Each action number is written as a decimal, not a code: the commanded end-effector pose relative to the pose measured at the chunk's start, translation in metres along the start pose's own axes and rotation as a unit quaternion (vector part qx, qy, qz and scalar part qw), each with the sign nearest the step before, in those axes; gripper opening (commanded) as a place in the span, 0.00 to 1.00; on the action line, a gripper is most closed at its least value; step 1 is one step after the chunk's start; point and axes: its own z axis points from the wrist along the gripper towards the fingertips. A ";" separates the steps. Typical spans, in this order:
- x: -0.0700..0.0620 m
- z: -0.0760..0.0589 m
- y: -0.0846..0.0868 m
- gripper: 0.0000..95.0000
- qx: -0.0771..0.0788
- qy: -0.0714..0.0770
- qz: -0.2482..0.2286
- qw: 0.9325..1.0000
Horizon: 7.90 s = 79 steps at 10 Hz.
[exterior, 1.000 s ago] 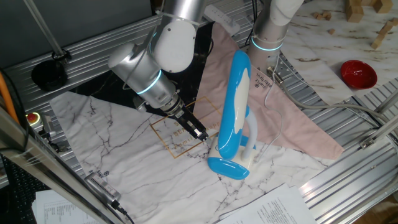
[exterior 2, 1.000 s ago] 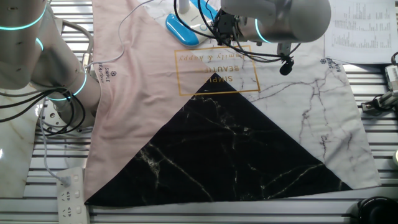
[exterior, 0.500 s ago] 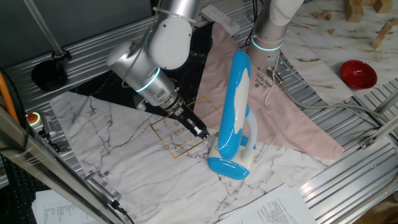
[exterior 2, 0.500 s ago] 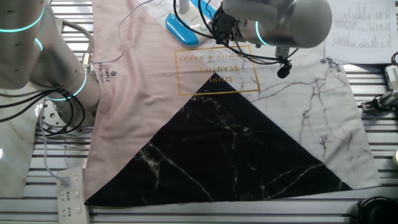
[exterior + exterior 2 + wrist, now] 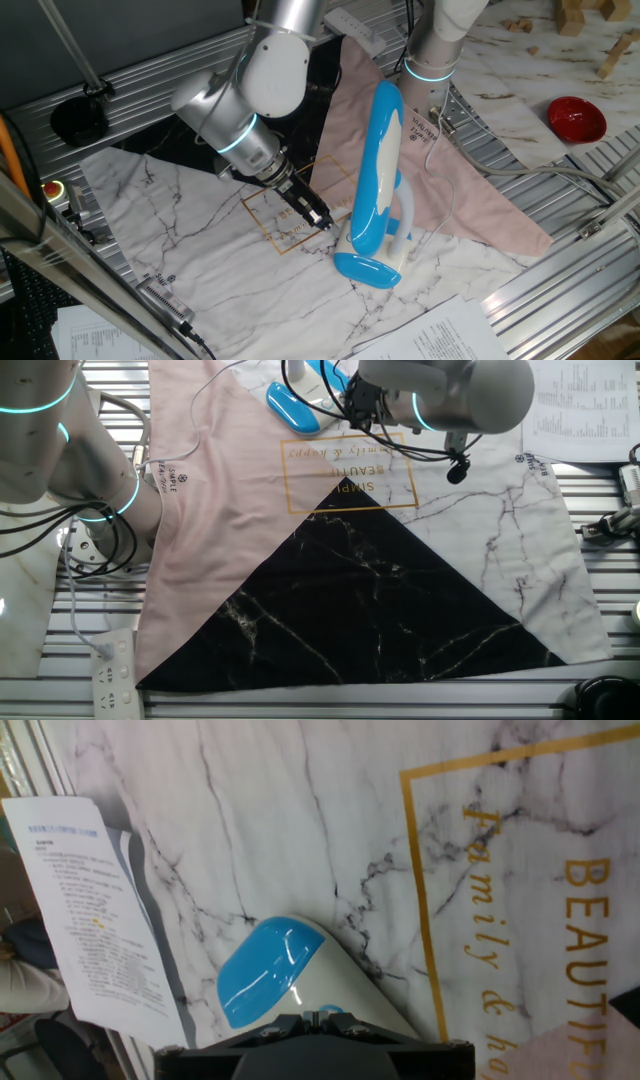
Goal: Turn on the desk lamp by pressing the button
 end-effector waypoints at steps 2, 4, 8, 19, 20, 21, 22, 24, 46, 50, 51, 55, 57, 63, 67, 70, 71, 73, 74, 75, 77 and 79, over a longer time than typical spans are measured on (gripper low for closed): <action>-0.010 0.005 0.000 0.00 0.004 -0.002 0.003 1.000; -0.019 0.011 -0.003 0.00 0.007 -0.008 0.001 1.000; -0.018 0.012 -0.005 0.00 0.009 -0.008 0.006 1.000; -0.017 0.011 -0.005 0.00 0.020 -0.011 -0.011 1.000; -0.017 0.011 -0.005 0.00 0.019 -0.010 -0.028 0.999; -0.017 0.011 -0.005 0.00 0.019 -0.006 -0.052 0.998; -0.017 0.011 -0.005 0.00 0.021 0.001 -0.066 0.998; -0.017 0.011 -0.005 0.00 0.022 0.013 -0.081 0.996; 0.021 0.025 -0.002 0.00 0.023 0.026 -0.057 0.998; 0.014 0.032 -0.002 0.00 0.024 0.025 -0.052 0.998; 0.015 0.033 -0.002 0.00 0.024 0.025 -0.051 0.998; 0.018 0.042 -0.006 0.00 0.024 0.024 -0.050 0.998; 0.018 0.046 -0.007 0.00 0.024 0.023 -0.052 0.998; 0.024 0.031 0.003 0.00 0.008 0.030 -0.049 0.998; 0.024 0.029 0.003 0.00 0.009 0.030 -0.052 0.998; 0.024 0.029 0.003 0.00 0.011 0.030 -0.054 0.998; 0.024 0.029 0.003 0.00 0.012 0.030 -0.053 0.998; 0.024 0.029 0.003 0.00 0.015 0.030 -0.055 0.998; 0.024 0.029 0.003 0.00 0.019 0.030 -0.055 0.998; 0.024 0.029 0.003 0.00 0.030 0.029 -0.055 0.998; 0.024 0.029 0.003 0.00 0.052 0.024 -0.060 0.997; 0.023 0.029 0.003 0.00 0.061 0.016 -0.067 0.996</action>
